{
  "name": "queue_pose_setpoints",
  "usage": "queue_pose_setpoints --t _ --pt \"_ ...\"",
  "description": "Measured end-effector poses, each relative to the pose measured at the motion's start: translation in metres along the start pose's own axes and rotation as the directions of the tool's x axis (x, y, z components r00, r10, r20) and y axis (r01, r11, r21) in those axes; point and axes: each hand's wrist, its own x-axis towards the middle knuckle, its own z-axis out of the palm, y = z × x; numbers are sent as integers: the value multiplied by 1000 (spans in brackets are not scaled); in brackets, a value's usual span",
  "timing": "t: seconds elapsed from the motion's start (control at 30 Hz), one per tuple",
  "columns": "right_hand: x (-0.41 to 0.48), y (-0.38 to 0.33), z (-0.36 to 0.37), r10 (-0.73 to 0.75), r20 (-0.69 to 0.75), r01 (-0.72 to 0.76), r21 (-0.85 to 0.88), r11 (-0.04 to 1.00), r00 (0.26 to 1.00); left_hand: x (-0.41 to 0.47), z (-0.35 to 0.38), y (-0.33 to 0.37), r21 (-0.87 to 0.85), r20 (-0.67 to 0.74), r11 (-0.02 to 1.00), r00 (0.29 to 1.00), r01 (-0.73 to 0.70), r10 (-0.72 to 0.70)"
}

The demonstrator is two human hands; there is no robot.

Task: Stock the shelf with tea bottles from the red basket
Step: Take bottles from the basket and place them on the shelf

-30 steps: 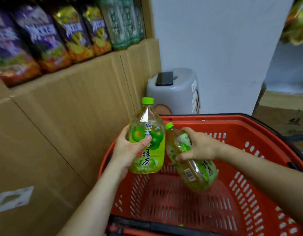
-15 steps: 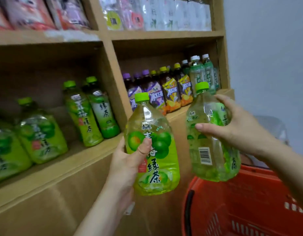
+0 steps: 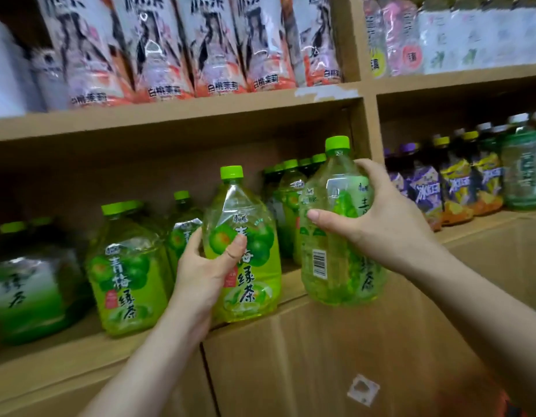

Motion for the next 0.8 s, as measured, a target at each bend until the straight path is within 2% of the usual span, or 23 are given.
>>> queue_pose_setpoints --t 0.07,0.27,0.33,0.4,0.5,0.57,0.63,0.67,0.8 --pt "3 -9 20 -16 13 17 -41 999 1000 5 -14 -8 15 -29 1000 999 17 -17" --pt "10 -17 75 -20 41 27 -179 983 999 15 -39 -25 27 10 999 1000 20 -21" --pt "9 -17 89 -11 45 20 -216 976 999 16 -44 -27 106 14 994 1000 7 -9" --pt "9 -16 99 1 43 10 -253 967 999 18 -48 -27 285 -11 958 999 -26 30" --pt "9 -10 103 -17 83 34 -209 977 996 9 -48 -19 556 16 799 964 -228 264" --pt "9 -2 97 -52 210 63 -44 997 976 4 -45 -15 713 146 595 909 -370 390" --pt "6 5 89 -101 342 89 52 995 934 4 -44 -16 835 251 371 881 -407 401" --pt "5 7 88 -129 368 121 45 992 921 4 -44 -15 868 261 307 884 -390 388" --pt "4 7 100 -177 314 189 -8 982 933 5 -41 -9 909 250 235 901 -345 356"
